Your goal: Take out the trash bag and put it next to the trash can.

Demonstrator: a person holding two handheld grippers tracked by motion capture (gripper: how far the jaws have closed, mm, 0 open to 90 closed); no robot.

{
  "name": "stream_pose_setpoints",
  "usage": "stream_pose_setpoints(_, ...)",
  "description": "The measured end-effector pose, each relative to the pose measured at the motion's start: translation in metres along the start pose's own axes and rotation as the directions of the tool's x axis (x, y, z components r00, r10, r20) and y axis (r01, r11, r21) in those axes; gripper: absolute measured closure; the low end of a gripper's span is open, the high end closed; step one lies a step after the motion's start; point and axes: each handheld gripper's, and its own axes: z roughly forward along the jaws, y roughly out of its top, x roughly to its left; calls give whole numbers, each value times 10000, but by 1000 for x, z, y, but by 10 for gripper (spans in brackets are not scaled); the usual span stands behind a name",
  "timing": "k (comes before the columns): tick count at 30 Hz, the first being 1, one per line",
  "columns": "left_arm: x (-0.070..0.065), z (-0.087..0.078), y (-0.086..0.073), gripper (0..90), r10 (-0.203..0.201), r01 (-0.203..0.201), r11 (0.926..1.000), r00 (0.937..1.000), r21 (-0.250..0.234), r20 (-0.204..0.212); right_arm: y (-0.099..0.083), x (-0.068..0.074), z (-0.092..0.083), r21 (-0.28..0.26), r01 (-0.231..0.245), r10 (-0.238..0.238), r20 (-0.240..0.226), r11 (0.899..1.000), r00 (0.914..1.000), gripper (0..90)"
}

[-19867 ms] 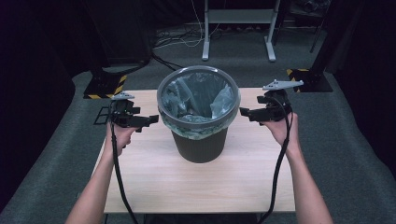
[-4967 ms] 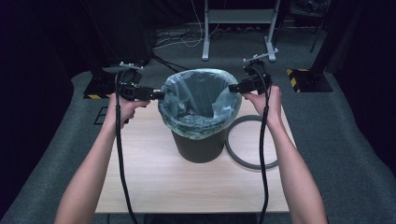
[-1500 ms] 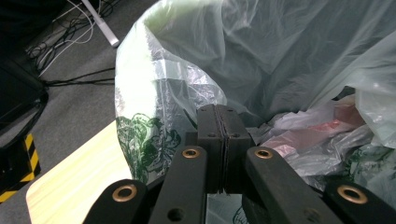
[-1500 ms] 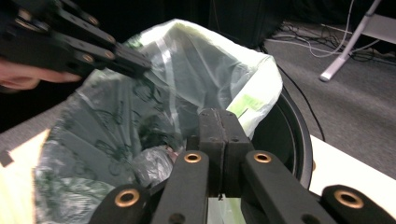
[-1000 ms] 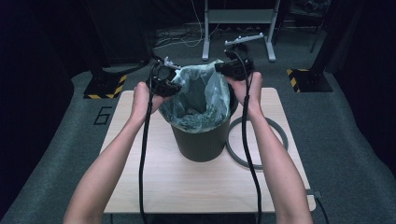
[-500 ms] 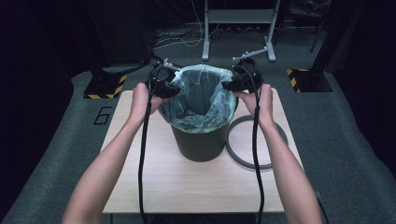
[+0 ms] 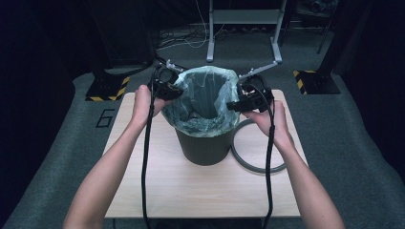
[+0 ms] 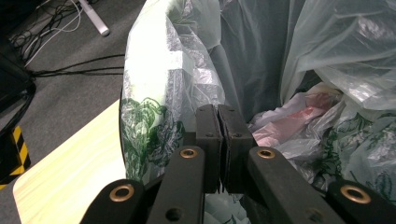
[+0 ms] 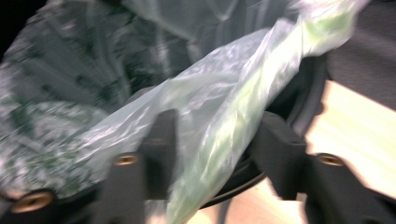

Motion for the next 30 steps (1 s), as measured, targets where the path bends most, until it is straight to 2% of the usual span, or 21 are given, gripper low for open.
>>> stream_pose_setpoints(1, 0, 0, 0, 876, -20, 20, 10000, 10000, 7, -4, -2, -1, 3, 105, -91, 97, -547, 9999, 9985, 641)
stream_pose_setpoints(2, 1, 0, 0, 876, -56, 56, 10000, 10000, -6, -26, -2, -1, 3, 105, -91, 97, -547, 9999, 9985, 641)
stream_pose_setpoints(5, 2, -1, -1, 876, -20, 20, 10000, 10000, 46, -33, -3, 0, 5, 287, -159, 191, -1123, 9995, 9935, 784)
stream_pose_setpoints(6, 2, -1, -1, 876, -18, 18, 10000, 10000, 52, -39, -3, 2, 5, 182, -138, 159, -1193, 9997, 9927, 815)
stream_pose_setpoints(9, 2, -2, -1, 875, -3, 4, 10000, 10000, 62, -40, 3, 7, 2, -238, -22, -6, -1150, 9997, 9934, 847)
stream_pose_setpoints(13, 1, -2, 1, 874, 56, -56, 10000, 10000, 68, -22, 17, 15, -4, -1027, 40, -160, -1163, 9947, 9931, 858)
stream_pose_setpoints(17, 0, -2, 1, 873, 50, -50, 10000, 10000, 66, 13, 33, 21, -8, -1887, -83, -143, -1184, 9820, 9929, 862)
stream_pose_setpoints(20, 1, -2, 1, 871, 68, -68, 9999, 10000, 128, 35, 44, 22, -7, -2394, -246, 6, -995, 9706, 9950, 862)
stream_pose_setpoints(23, 2, -2, 0, 871, 49, -50, 9999, 10000, 160, 77, 48, 18, -4, -2514, -463, 230, -949, 9668, 9952, 862)
stream_pose_setpoints(24, 3, -3, -1, 871, 55, -57, 9998, 9999, 170, 99, 52, 13, 0, -2567, -585, 401, -761, 9647, 9963, 862)
stream_pose_setpoints(25, 3, -3, -1, 871, 71, -74, 9998, 9999, 188, 123, 52, 13, 0, -2567, -585, 401, -761, 9647, 9963, 862)
stream_pose_setpoints(27, 3, -3, -1, 871, 82, -86, 9997, 9999, 241, 152, 54, 6, 5, -2586, -911, 720, -824, 9617, 9940, 862)
stream_pose_setpoints(29, 3, -2, -2, 870, 73, -79, 9995, 9998, 299, 186, 53, -2, 14, -2442, -1124, 998, -633, 9632, 9930, 860)
stream_pose_setpoints(30, 3, -2, -3, 870, 83, -89, 9995, 9997, 305, 220, 52, -4, 17, -2326, -1086, 1013, -432, 9665, 9939, 857)
